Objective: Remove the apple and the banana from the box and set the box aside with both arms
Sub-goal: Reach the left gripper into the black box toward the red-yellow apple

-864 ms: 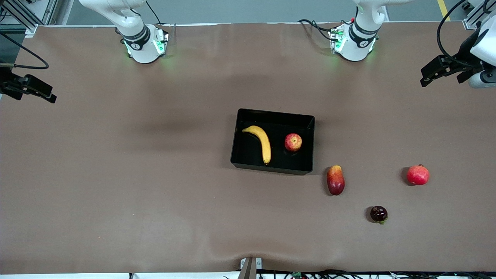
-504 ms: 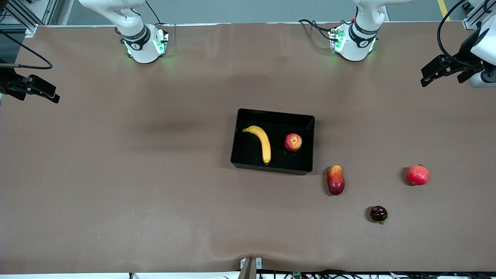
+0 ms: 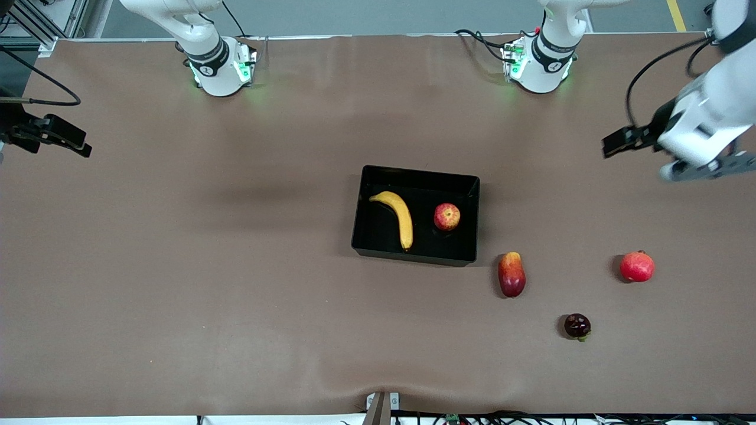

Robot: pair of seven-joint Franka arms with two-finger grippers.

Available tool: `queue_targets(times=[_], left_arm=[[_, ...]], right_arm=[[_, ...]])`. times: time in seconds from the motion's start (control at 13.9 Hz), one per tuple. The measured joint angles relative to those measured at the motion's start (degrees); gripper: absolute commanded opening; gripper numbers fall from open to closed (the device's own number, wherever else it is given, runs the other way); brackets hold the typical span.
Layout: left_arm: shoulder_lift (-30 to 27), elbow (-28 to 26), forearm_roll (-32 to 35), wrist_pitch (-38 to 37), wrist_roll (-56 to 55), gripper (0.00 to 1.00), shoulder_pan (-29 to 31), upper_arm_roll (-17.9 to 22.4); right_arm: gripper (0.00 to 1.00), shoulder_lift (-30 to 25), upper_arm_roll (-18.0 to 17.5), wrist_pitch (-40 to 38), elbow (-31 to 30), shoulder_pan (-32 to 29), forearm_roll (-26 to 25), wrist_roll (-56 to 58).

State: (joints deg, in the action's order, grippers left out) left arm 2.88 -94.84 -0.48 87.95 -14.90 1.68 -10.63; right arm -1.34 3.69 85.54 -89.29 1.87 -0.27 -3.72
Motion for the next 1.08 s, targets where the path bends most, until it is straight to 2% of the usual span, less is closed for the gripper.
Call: queue_targets(times=[0.29,0.5,0.65,1.08], left_arm=[[2.1,-5.8,0.0,9.3,-3.7,1.0,-0.4,-3.8],[3.0,-12.2,0.0,19.6,-16.8,1.0,-0.7,-9.2],[5.8,-14.8,0.1,25.4,-28.0,1.0,-2.0,-12.0],[16.5,-13.4,3.9,35.6,-61.4,1.0,-9.8,-12.5]], right_arm=[[1.0,0.0,0.0,0.0,0.0,0.0,0.0,0.0],[1.0,0.0,0.0,0.0,0.0,0.0,0.0,0.0],[1.0,0.0,0.0,0.0,0.0,0.0,0.0,0.0],[1.0,0.0,0.0,0.0,0.0,0.0,0.0,0.0]])
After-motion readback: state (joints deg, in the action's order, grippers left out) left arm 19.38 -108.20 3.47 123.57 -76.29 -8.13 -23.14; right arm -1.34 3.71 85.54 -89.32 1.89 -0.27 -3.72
